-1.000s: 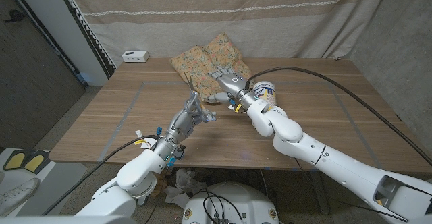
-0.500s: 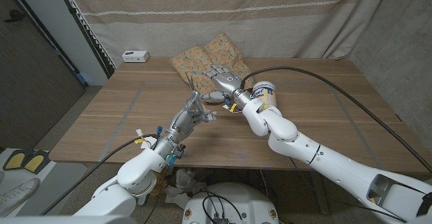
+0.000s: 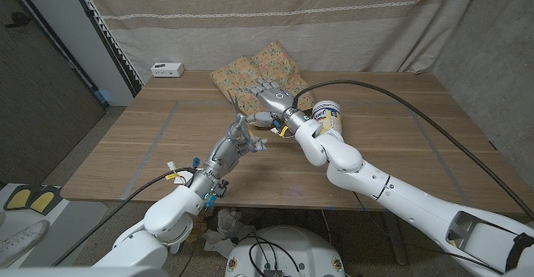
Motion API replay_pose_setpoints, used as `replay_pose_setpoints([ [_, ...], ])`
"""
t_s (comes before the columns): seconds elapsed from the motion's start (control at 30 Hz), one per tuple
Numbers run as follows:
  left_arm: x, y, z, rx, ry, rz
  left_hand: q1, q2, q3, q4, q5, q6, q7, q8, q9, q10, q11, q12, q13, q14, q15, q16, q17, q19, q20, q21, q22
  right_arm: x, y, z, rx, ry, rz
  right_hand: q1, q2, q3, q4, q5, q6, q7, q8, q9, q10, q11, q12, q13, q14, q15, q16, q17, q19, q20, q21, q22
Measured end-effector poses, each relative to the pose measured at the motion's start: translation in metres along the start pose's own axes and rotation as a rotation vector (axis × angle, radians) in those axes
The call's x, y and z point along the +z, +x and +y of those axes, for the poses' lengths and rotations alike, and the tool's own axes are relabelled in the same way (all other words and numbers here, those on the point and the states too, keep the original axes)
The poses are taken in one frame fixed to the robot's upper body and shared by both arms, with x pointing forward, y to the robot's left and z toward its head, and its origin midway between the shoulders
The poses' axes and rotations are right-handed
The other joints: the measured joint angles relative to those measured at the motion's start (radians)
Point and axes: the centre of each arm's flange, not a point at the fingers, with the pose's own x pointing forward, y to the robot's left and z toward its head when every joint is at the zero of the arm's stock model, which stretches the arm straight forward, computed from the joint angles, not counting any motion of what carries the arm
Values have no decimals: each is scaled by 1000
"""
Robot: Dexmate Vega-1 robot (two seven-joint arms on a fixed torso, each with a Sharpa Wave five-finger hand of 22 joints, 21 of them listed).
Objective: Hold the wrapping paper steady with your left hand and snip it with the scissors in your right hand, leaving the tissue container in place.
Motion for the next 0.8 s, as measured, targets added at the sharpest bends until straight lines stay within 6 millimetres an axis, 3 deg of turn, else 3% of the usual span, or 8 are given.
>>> replay_pose_setpoints([
  [0.8, -2, -22, 4, 36, -4, -15, 0, 0, 0, 0, 6, 0, 0, -7, 5, 0, 0, 0, -2, 0, 0, 4, -2, 0, 0, 0, 5, 8, 18, 4, 28, -18, -3, 9, 9, 0, 0, 0, 0, 0, 0, 0, -5, -13, 0, -5, 5, -5, 0, -5, 5, 6, -10, 0],
])
